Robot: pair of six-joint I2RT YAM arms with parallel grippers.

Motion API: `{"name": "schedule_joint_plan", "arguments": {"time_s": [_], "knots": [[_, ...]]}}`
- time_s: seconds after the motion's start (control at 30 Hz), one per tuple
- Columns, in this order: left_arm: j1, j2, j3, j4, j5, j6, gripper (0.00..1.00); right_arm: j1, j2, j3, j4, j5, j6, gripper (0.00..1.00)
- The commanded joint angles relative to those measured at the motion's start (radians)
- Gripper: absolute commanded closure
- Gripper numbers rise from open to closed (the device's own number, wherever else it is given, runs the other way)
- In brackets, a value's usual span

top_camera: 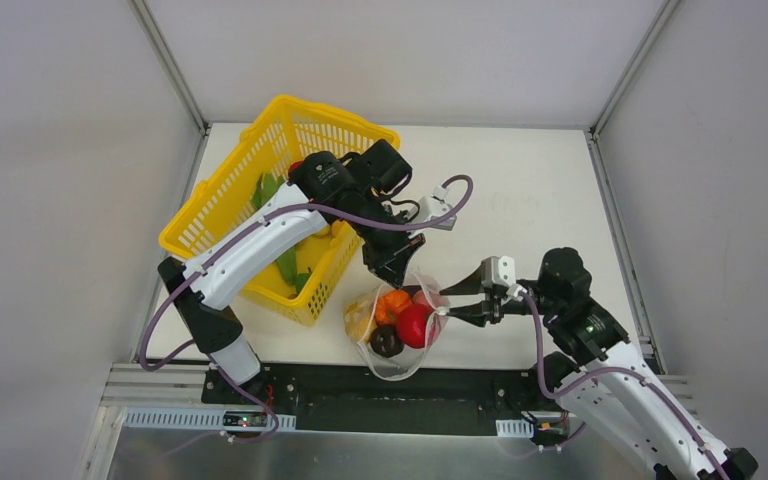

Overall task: Place the food in the zip-top bag and seal the zipper
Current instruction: Adjust the zipper food storage bag at the center of the board.

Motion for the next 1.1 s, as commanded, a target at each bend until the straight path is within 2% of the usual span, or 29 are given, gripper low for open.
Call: {"name": "schedule_joint_plan", "arguments": {"time_s": [0.0, 0.07, 0.13, 0.2, 0.3, 0.47, 0.53, 0.6, 0.7, 0.77, 0.83, 0.97, 1.07], "knots": [[-0.008, -0.005, 0.008, 0.028, 0.061, 0.000, 1.00, 0.009, 0.020, 0.000, 0.076, -0.074, -0.023, 0.63], [-0.008, -0.005, 0.001, 0.036, 0.062, -0.002, 1.00, 0.011, 0.010, -0.011, 0.088, -0.065, -0.016, 0.67], [-0.008, -0.003, -0.003, 0.043, 0.063, -0.002, 1.00, 0.013, -0.008, -0.027, 0.110, -0.056, 0.000, 0.78], [-0.008, 0.001, -0.002, 0.044, 0.063, -0.003, 1.00, 0.014, -0.022, -0.039, 0.134, -0.052, 0.020, 0.84], [-0.008, -0.001, -0.011, 0.048, 0.057, -0.002, 1.00, 0.014, -0.031, -0.045, 0.141, -0.044, 0.043, 1.00], [0.002, -0.048, -0.062, 0.081, -0.032, -0.023, 0.99, 0.014, -0.052, -0.047, 0.191, -0.009, 0.163, 1.00], [0.023, -0.097, -0.117, 0.151, -0.083, -0.069, 0.81, 0.015, -0.068, -0.051, 0.228, 0.018, 0.240, 1.00], [0.055, -0.168, -0.211, 0.243, -0.138, -0.122, 0.68, 0.014, -0.089, -0.057, 0.267, 0.072, 0.343, 1.00], [0.119, -0.286, -0.340, 0.380, -0.205, -0.202, 0.39, 0.014, -0.102, -0.056, 0.293, 0.142, 0.463, 1.00], [0.147, -0.361, -0.417, 0.454, -0.256, -0.236, 0.29, 0.014, -0.092, -0.053, 0.299, 0.188, 0.536, 1.00], [0.152, -0.410, -0.455, 0.469, -0.311, -0.248, 0.25, 0.014, -0.072, -0.054, 0.300, 0.241, 0.596, 1.00], [0.151, -0.464, -0.500, 0.429, -0.356, -0.273, 0.24, 0.014, -0.059, -0.055, 0.301, 0.373, 0.714, 1.00], [0.145, -0.491, -0.534, 0.397, -0.401, -0.315, 0.24, 0.014, -0.055, -0.058, 0.309, 0.383, 0.734, 1.00]]}}
